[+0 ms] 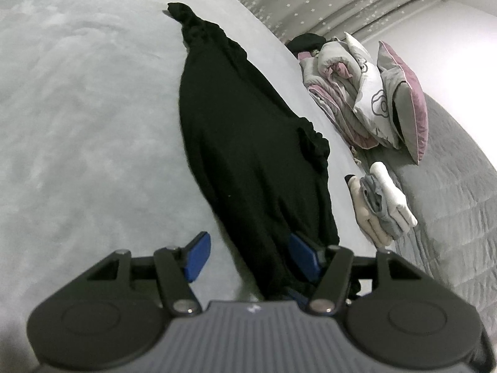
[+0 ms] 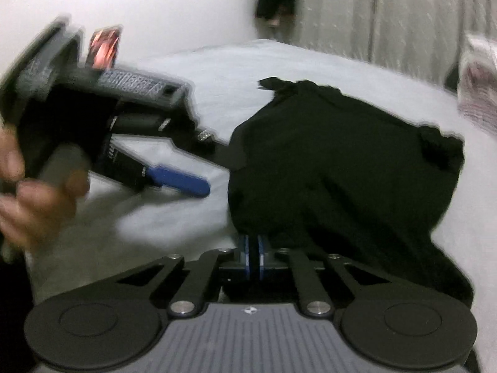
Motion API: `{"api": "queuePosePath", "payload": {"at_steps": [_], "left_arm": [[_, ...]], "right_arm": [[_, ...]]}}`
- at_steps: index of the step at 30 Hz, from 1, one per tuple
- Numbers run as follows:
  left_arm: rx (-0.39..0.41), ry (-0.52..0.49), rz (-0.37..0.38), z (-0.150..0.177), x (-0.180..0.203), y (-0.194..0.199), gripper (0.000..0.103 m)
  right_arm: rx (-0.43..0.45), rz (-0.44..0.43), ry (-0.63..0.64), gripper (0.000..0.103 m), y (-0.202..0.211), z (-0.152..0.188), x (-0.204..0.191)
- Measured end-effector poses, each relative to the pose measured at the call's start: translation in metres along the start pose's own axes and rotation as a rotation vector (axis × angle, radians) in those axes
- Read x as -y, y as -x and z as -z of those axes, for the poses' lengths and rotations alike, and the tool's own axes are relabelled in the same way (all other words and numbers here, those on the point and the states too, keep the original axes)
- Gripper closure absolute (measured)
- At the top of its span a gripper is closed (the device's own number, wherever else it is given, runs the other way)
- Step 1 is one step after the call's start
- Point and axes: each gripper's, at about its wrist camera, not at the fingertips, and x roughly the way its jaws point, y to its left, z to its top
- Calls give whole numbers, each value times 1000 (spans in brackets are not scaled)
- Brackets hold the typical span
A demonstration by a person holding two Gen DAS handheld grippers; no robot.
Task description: Fold clothes
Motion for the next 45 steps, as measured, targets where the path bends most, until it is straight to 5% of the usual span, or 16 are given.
{"api": "queuePosePath", "payload": {"at_steps": [5, 10, 14, 18, 20, 25, 29, 33, 35, 36, 40, 45], "left_arm": [[5, 26, 6, -1, -3, 3, 44], [5, 20, 1, -1, -3, 2, 44], [4, 21, 1, -1, -3, 3, 44], [1, 23, 1, -2, -3, 3, 44], [1, 23, 2, -2, -3, 3, 44], [1, 21, 0, -2, -2, 3, 44], [1, 16, -2, -1, -1, 2, 43], [-1, 6, -4, 0, 0, 1, 43], [-2, 3, -5, 1, 0, 1, 42], [-3, 3, -5, 1, 0, 1, 42], [-9, 10, 6, -1, -1, 1, 41], [-27, 61, 64, -2, -9, 3, 39]], "right_arm": [[118, -238, -513, 96, 27, -9, 67], [139, -34, -615, 96, 31, -4, 102], [106, 61, -585, 91, 24, -2, 102], [121, 123, -517, 71, 32, -2, 96], [151, 157, -465, 70, 40, -4, 90], [215, 164, -226, 70, 55, -12, 52], [185, 160, 32, 61, 48, -9, 11], [89, 258, 170, 62, 27, 1, -6], [53, 305, 201, 69, 20, 5, -8], [41, 315, 205, 82, 17, 6, -8], [70, 216, 102, 89, 34, 3, 2], [106, -89, -155, 90, 60, -10, 18]]}}
